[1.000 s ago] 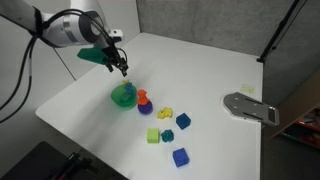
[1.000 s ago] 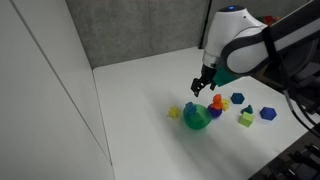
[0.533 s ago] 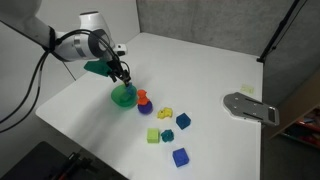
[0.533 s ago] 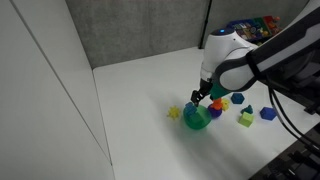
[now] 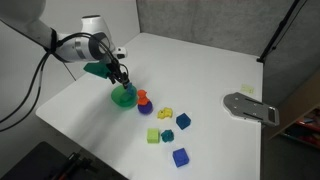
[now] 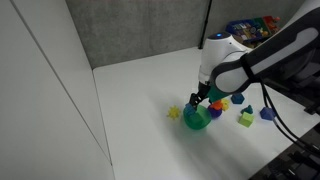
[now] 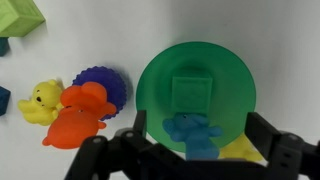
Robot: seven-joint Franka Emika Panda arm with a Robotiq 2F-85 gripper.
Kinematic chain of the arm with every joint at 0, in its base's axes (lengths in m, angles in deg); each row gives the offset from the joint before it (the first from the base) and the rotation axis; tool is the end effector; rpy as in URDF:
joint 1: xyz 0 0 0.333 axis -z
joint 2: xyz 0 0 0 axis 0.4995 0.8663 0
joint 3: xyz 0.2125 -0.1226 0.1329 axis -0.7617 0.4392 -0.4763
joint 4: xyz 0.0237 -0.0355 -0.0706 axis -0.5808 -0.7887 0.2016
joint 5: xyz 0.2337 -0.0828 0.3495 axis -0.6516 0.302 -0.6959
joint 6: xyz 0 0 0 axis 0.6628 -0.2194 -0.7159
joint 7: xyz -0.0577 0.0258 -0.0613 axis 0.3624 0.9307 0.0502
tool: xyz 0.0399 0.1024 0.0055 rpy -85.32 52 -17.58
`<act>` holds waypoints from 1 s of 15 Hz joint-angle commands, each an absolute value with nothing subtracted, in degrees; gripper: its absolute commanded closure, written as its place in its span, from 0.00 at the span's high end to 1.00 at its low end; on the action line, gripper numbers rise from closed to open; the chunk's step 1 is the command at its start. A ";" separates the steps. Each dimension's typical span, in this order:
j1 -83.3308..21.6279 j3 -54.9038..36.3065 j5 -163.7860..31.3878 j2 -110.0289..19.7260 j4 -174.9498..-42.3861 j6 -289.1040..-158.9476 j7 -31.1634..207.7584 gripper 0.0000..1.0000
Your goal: Put the green block on top of the blue block at the back of the table
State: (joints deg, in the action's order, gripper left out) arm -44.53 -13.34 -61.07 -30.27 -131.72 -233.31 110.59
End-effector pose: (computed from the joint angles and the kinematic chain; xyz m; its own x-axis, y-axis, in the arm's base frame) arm 0.5772 0.1517 0.1073 0.9950 -0.0985 -0.0154 -0.0967 -0.9910 0.0929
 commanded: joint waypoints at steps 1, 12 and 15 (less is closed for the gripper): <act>-45.95 -11.39 -60.75 -28.83 -130.39 -232.97 111.86 1.00; -45.42 -11.86 -64.36 -22.90 -127.88 -232.02 110.35 1.00; -45.62 -11.63 -64.54 -22.09 -127.60 -232.37 110.42 1.00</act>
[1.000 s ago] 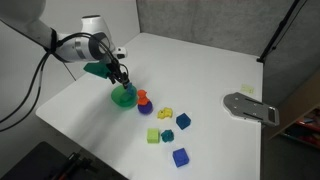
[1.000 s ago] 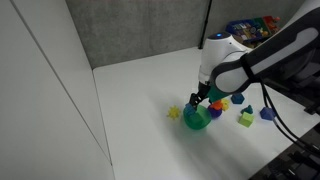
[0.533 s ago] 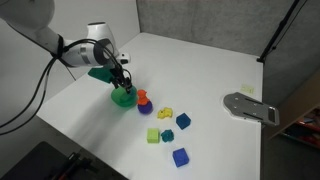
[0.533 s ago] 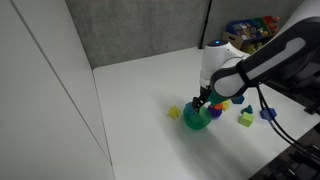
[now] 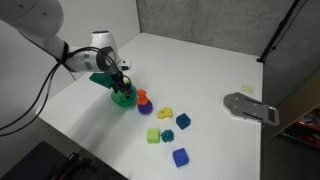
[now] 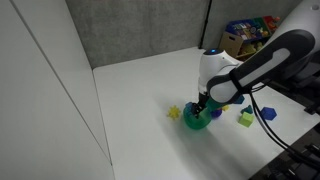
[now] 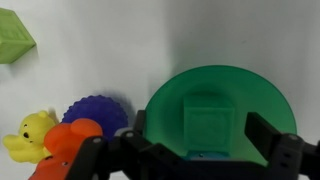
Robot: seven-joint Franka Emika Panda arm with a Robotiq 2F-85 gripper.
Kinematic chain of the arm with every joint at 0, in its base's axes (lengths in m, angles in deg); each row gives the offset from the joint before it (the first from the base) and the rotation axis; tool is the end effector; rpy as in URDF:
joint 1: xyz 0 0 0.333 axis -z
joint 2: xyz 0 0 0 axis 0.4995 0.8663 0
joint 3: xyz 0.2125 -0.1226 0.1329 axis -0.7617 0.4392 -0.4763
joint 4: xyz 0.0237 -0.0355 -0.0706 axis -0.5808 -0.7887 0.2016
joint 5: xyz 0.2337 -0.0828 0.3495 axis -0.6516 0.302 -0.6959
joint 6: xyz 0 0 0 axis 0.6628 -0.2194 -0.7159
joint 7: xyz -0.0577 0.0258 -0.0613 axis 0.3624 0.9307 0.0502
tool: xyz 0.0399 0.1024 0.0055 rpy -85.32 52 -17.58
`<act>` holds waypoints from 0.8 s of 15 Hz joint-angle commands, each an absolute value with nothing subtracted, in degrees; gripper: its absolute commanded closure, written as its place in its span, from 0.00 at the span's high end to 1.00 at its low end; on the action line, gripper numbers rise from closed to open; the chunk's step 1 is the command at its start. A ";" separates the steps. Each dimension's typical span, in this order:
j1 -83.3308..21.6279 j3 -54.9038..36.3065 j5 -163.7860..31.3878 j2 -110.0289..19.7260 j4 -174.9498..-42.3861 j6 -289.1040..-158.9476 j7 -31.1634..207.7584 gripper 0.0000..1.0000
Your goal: Put the green block on top of the blue block at the back of the table
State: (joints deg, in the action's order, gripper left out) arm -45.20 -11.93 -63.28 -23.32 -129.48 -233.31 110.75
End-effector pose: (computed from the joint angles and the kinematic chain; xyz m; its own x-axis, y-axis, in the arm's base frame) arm 0.5661 0.1395 0.0500 0.9853 -0.1432 -0.0929 -0.1319 -0.9842 0.1179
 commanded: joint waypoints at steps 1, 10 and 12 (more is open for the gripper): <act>-45.62 -11.63 -64.61 -21.76 -127.47 -232.45 110.45 1.00; -44.50 -12.80 -67.78 -19.47 -127.51 -236.81 108.92 1.00; -44.58 -12.78 -68.49 -19.05 -127.60 -238.63 108.73 1.00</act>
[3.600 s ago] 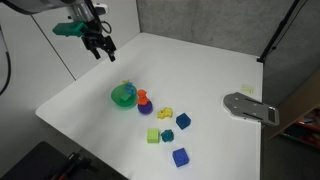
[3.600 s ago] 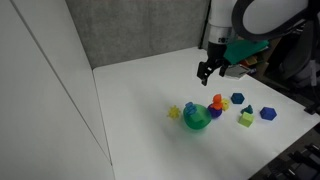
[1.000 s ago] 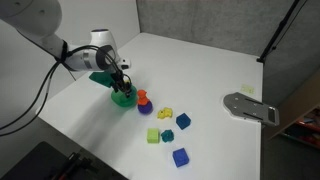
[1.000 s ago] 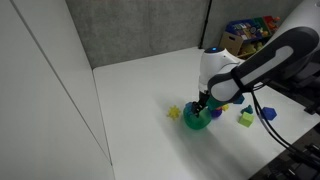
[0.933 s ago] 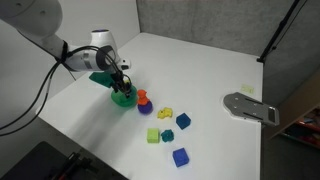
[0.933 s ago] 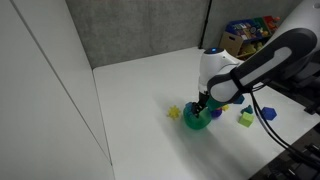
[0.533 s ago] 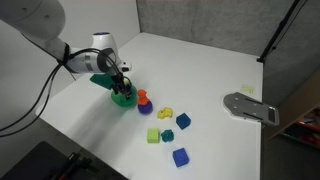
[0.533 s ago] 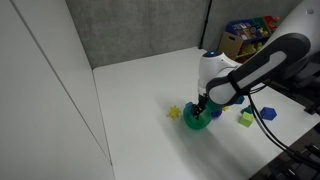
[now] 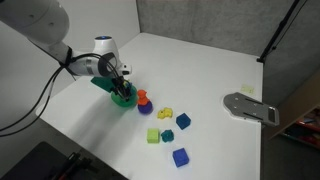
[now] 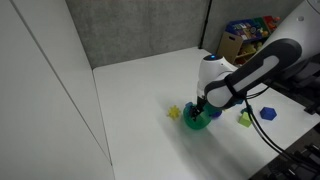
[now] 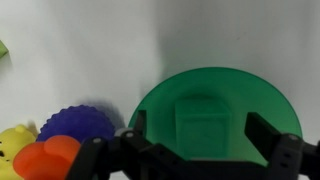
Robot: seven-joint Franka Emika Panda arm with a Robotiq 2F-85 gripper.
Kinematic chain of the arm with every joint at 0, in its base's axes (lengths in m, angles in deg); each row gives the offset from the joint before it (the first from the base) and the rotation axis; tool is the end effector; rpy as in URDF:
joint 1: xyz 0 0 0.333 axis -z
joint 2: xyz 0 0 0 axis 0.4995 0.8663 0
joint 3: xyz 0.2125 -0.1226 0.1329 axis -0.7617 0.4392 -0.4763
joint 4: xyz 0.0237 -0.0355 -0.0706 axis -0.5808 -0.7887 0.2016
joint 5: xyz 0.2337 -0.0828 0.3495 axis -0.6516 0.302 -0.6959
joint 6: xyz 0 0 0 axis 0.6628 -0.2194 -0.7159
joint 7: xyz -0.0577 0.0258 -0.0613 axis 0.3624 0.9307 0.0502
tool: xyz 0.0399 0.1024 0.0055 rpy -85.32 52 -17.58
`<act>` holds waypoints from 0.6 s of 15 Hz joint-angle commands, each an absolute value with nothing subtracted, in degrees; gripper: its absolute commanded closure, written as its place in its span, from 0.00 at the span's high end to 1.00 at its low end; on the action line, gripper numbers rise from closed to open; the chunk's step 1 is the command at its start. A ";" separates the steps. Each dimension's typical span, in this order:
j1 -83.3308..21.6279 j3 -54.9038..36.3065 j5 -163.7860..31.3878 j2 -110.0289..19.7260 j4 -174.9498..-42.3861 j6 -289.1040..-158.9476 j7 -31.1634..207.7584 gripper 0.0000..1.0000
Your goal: Put the green block on top of the blue block at the back of the table
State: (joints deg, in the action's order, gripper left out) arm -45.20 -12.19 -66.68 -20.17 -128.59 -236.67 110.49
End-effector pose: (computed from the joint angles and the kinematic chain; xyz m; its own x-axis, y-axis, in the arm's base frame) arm 0.5635 0.1417 0.0276 0.9795 -0.1809 -0.0886 -0.1740 -0.9815 0.0796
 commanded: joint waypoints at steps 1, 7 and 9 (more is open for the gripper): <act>-44.85 -12.52 -68.54 -18.87 -127.67 -239.55 108.80 1.00; -46.22 -11.20 -68.02 -17.91 -128.18 -244.96 109.22 1.00; -46.43 -10.99 -68.05 -17.66 -128.21 -245.72 109.16 1.00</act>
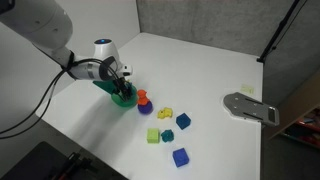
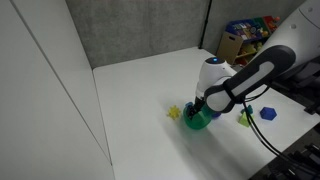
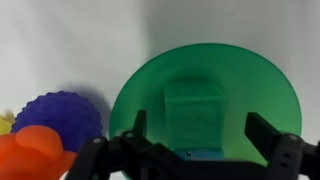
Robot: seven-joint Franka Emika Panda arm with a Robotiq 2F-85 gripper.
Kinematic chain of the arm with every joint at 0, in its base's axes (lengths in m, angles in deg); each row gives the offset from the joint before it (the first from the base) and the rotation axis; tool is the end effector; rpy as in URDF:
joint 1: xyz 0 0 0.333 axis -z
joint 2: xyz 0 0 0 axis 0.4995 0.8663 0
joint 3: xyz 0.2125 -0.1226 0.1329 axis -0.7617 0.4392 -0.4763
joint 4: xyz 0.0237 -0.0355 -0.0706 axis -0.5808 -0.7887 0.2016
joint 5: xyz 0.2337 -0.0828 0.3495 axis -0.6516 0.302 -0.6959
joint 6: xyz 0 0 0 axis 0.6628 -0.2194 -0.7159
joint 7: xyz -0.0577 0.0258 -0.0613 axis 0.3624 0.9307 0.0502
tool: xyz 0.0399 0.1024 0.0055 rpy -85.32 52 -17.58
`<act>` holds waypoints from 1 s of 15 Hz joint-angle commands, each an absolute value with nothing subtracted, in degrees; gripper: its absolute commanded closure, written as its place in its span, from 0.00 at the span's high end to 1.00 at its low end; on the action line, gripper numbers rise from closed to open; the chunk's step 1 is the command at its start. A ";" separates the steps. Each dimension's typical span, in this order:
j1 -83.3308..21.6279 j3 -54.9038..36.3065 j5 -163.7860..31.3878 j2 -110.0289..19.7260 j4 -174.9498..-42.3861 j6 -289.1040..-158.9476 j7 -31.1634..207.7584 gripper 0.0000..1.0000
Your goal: Put the green block on top of the blue block at the back of the table
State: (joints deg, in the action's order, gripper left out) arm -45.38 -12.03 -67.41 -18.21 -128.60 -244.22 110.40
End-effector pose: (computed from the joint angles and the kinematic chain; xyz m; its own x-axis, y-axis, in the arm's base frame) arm 0.5678 0.1432 0.0183 0.9829 -0.1844 -0.0036 -0.1842 -0.9824 0.0319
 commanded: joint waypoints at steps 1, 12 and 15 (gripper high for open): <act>-46.54 -10.89 -68.05 -17.54 -128.25 -246.15 109.12 1.00; -51.10 -6.37 -66.95 -15.68 -128.09 -248.44 110.70 1.00; -51.98 -5.49 -66.98 -14.97 -127.74 -249.28 110.83 1.00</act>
